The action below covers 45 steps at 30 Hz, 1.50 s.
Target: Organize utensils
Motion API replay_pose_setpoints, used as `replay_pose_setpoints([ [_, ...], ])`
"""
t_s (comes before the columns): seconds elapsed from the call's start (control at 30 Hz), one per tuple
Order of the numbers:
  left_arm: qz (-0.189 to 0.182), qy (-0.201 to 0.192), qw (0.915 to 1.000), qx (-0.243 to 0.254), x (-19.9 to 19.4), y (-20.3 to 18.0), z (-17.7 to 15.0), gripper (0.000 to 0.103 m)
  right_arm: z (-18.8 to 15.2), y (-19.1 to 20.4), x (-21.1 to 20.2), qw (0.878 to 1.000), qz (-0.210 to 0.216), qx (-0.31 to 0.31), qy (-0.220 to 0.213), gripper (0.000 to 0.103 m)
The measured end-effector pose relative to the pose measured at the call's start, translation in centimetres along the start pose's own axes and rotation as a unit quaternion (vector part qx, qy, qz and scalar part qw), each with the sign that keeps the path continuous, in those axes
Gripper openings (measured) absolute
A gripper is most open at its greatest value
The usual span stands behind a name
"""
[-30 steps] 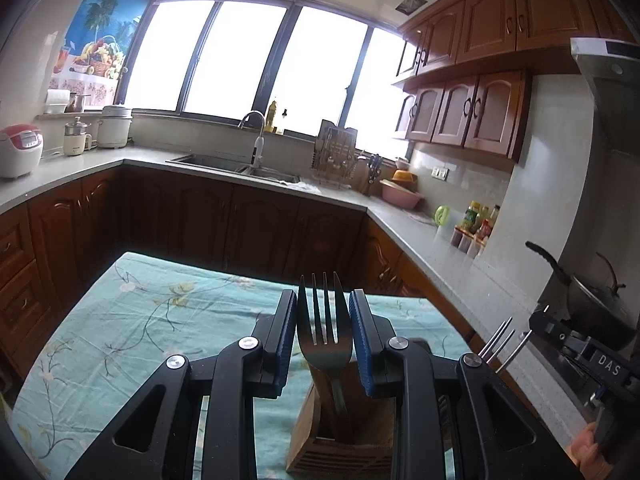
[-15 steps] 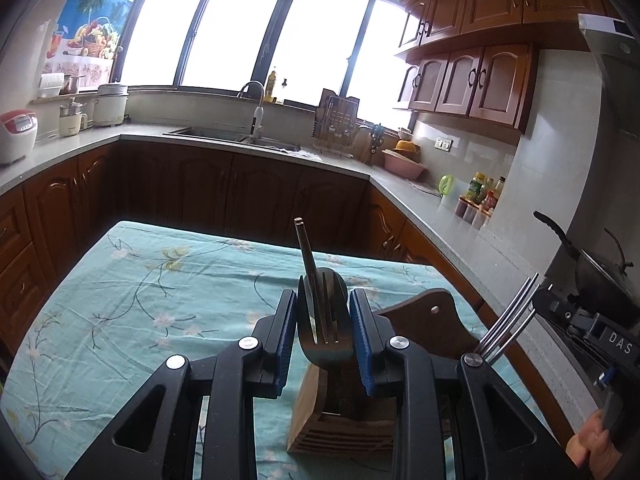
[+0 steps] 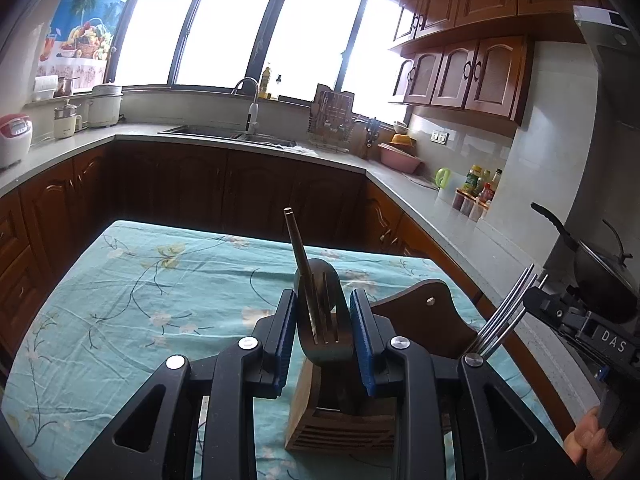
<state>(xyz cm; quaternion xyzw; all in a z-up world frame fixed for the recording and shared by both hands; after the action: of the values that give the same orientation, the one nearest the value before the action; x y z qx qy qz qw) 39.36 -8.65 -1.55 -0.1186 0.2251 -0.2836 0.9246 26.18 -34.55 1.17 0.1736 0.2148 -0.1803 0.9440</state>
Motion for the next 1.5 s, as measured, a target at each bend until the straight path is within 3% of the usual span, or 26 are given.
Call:
replay_pose_setpoints([
  [0.43, -0.007, -0.001, 1.0000, -0.005, -0.8, 0.0, 0.4, 0.027, -0.4, 0.2, -0.1, 1.000, 0.003, 0.000, 0.005, 0.011],
  [0.47, -0.009, -0.001, 1.0000, -0.004, -0.9, -0.1, 0.5, 0.027, -0.4, 0.1, -0.2, 1.000, 0.003, 0.001, 0.005, 0.013],
  [0.57, -0.009, -0.003, 1.0000, -0.001, -1.0, -0.2, 0.4, 0.032, -0.5, -0.1, -0.3, 1.000, 0.004, 0.006, 0.004, 0.035],
  [0.77, -0.009, -0.009, 0.9999, 0.000, -2.0, -0.5, 0.1, 0.051, -0.6, -0.3, -0.9, 1.000, 0.007, 0.012, 0.000, 0.042],
  [0.8, -0.009, -0.011, 0.9999, 0.000, -2.2, -0.5, -0.1, 0.056, -0.7, -0.4, -1.0, 1.000, 0.007, 0.015, -0.001, 0.051],
  [0.9, -0.009, -0.015, 0.9998, 0.005, -2.9, -0.7, -0.3, 0.058, -0.7, -1.0, -1.6, 1.000, 0.010, 0.025, -0.009, 0.071],
  [1.17, -0.008, -0.019, 0.9998, 0.000, -4.3, -0.4, -0.8, 0.069, -0.8, -1.2, -2.7, 0.999, 0.016, 0.030, -0.016, 0.081],
  [1.5, 0.000, -0.017, 0.9998, -0.010, -8.7, -0.4, -3.1, 0.089, -2.0, -1.5, -4.8, 0.999, 0.026, 0.043, -0.017, 0.099],
])
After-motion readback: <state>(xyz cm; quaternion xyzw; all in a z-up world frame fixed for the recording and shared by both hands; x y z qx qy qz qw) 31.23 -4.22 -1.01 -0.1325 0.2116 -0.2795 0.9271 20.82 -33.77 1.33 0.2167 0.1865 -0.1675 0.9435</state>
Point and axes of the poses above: each gripper's, at about its wrist camera, not at the fingertips, and x roughly the way its jaws point, y to its left, z to its top, the point moved 4 cm from there along x, roughly the way its jaws point, and after that the axes turned 13 degrees about -z, right-handed, at the moved point
